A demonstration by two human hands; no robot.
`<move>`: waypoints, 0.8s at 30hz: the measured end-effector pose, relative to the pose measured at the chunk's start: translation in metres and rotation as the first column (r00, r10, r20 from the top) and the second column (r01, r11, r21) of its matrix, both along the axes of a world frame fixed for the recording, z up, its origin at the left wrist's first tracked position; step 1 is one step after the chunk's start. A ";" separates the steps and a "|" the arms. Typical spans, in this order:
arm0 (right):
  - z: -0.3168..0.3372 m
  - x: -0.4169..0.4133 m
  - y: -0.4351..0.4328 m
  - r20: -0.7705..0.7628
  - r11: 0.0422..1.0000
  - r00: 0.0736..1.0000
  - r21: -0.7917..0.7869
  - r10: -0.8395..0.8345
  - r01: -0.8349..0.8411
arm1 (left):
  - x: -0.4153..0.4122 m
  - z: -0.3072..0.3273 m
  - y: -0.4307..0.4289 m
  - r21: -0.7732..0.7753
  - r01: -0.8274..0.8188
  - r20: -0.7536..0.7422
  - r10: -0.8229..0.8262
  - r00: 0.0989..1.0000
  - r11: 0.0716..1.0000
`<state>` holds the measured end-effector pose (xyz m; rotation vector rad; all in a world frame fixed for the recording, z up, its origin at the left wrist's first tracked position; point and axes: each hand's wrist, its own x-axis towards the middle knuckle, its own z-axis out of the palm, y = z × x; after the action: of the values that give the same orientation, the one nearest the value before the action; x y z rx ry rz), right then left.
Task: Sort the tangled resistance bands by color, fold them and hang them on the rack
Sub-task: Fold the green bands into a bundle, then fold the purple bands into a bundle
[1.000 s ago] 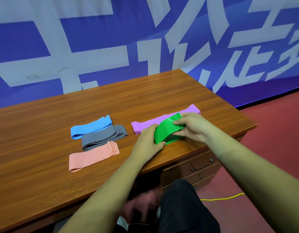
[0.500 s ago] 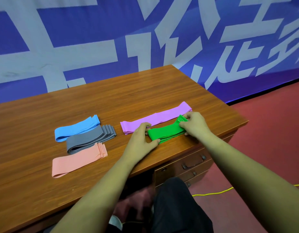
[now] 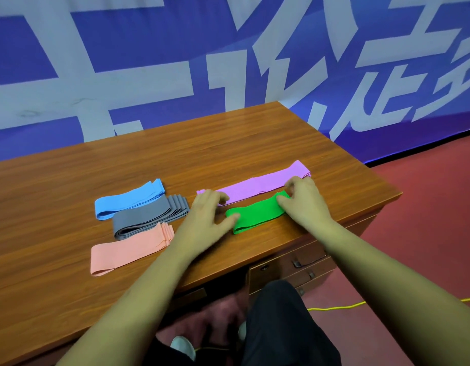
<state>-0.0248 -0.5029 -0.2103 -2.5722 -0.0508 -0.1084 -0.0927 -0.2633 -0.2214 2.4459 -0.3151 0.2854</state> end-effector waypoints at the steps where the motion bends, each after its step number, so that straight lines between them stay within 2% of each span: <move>1: 0.004 0.001 0.003 0.049 1.000 0.999 -0.017 0.021 -0.020 | 0.004 0.006 0.005 -0.016 -0.038 0.040 0.039 0.998 0.999; 3: 0.010 0.004 0.012 0.121 0.993 0.985 -0.030 0.120 -0.117 | 0.016 0.016 0.016 0.005 -0.126 0.081 0.125 0.989 0.992; 5: 0.015 0.006 0.025 0.128 0.965 0.956 -0.040 0.262 -0.259 | 0.031 0.020 0.026 0.082 -0.219 0.067 0.213 0.975 0.972; 8: 0.015 0.008 0.044 0.083 0.902 0.899 -0.095 0.430 -0.422 | 0.053 0.018 0.035 0.221 -0.304 -0.075 0.327 0.942 0.927; 12: 0.011 0.017 0.058 0.002 0.869 0.880 -0.156 0.476 -0.470 | 0.073 0.019 0.031 0.428 -0.256 -0.280 0.396 0.874 0.867; 14: 0.010 0.019 0.060 -0.027 0.863 0.879 -0.182 0.475 -0.472 | 0.078 0.019 0.027 0.465 -0.240 -0.337 0.422 0.842 0.852; 20: 0.005 0.021 0.059 -0.004 0.857 0.875 -0.203 0.484 -0.474 | 0.087 0.027 0.020 0.489 -0.171 -0.450 0.415 0.791 0.856; 22: 0.003 0.022 0.059 0.001 0.863 0.879 -0.190 0.477 -0.468 | 0.087 0.031 0.019 0.399 -0.199 -0.467 0.385 0.796 0.895; 24: 0.003 0.022 0.058 -0.001 0.869 0.881 -0.165 0.474 -0.467 | 0.086 0.035 0.019 0.198 -0.267 -0.498 0.332 0.801 0.943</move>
<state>-0.0025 -0.4446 -0.2073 -2.6349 -0.7274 0.0323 -0.0062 -0.2445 -0.1864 2.5658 0.3118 -0.2896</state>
